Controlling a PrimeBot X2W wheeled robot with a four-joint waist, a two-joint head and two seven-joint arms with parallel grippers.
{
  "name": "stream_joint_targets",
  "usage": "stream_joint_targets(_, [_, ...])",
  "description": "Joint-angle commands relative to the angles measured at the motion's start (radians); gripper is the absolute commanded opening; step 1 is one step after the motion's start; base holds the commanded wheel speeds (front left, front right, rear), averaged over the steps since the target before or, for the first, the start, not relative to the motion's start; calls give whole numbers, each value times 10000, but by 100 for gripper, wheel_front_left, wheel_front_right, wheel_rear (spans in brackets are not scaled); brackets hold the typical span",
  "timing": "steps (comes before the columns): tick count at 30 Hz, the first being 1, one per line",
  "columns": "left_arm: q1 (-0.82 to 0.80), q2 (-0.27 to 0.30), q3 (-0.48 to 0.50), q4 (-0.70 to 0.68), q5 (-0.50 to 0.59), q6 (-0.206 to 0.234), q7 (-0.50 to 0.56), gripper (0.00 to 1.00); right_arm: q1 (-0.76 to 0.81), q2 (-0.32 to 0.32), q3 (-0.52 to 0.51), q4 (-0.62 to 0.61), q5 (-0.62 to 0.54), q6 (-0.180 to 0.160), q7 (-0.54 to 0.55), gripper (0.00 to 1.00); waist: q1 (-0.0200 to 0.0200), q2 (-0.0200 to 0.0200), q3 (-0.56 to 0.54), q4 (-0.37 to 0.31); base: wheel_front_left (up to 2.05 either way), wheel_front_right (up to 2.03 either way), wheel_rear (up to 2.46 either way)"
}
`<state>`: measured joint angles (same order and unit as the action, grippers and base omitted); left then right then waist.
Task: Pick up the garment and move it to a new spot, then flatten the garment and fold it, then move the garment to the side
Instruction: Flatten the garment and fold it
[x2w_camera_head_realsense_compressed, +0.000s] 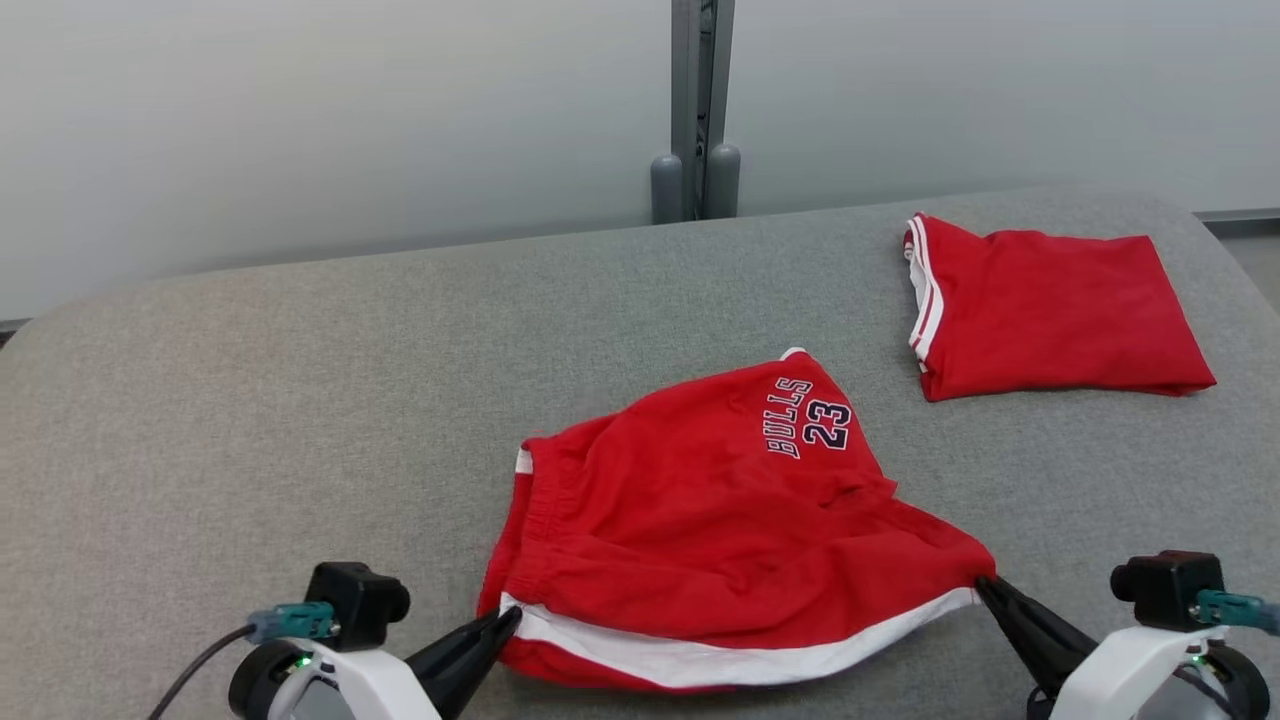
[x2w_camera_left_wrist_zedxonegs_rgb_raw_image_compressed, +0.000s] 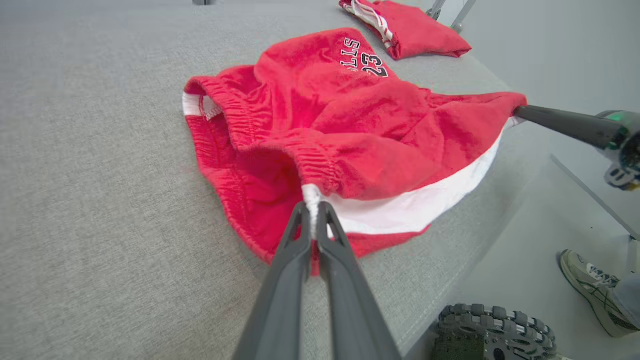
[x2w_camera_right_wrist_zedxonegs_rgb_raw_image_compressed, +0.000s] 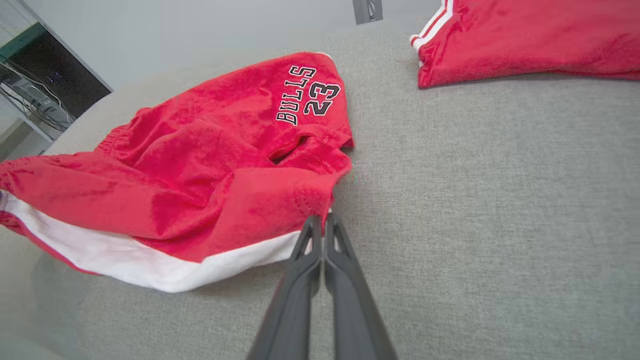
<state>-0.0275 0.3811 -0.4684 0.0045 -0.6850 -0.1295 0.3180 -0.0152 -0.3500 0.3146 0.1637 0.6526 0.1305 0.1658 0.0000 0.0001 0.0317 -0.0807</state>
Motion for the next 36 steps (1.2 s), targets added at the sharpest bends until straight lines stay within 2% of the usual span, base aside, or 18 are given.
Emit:
stream_joint_targets(1, [114, 163, 145, -264, -154, 41, 67, 0, 157, -122, -153, -295, 91, 6, 40, 0, 0, -1, -192, 82, 0, 0, 0])
stream_joint_targets(7, [-154, 458, 821, -1316, -1204, 18, 243, 0, 107, -291, -709, -1849, 685, 6, 346, 0, 0, -1, -162, 150, 0, 0, 0])
stream_joint_targets(13, [-2189, 952, 1308, -757, -1872, -15, 439, 0, -1943, -588, -470, -2159, 1480, 6, 492, 0, 0, -1, 700, 12, 0, 0, 0])
stream_joint_targets(15, [-3262, 1262, 1210, -287, -1852, -6, 666, 0, -2990, -726, -242, -1859, 1783, 6, 598, 0, 0, -1, 1162, -46, 0, 0, 0])
stream_joint_targets(21, [-6950, 1227, 1065, 1706, -2746, -9, 1202, 0, -6772, -949, 508, -407, 2487, 6, 629, 0, 0, -1, 3040, -170, 0, 0, 0])
stream_joint_targets(25, [-9748, 1175, 1085, 3270, -2641, -10, 1321, 0, -9403, -849, 731, 792, 2904, 4, 392, 0, 0, -1, 4431, -258, 0, 0, 0])
stream_joint_targets(32, [-13869, 1369, 559, 5438, -1517, 10, 333, 0, -13326, -947, 895, 2264, 3111, -9, -882, 0, 0, -1, 6135, -367, 0, 0, 0])
stream_joint_targets(36, [-15000, 1271, 401, 6017, -1417, 11, -506, 0, -14563, -1089, 1099, 2670, 2990, -12, -1697, 0, 0, -1, 6539, -363, 0, 0, 0])
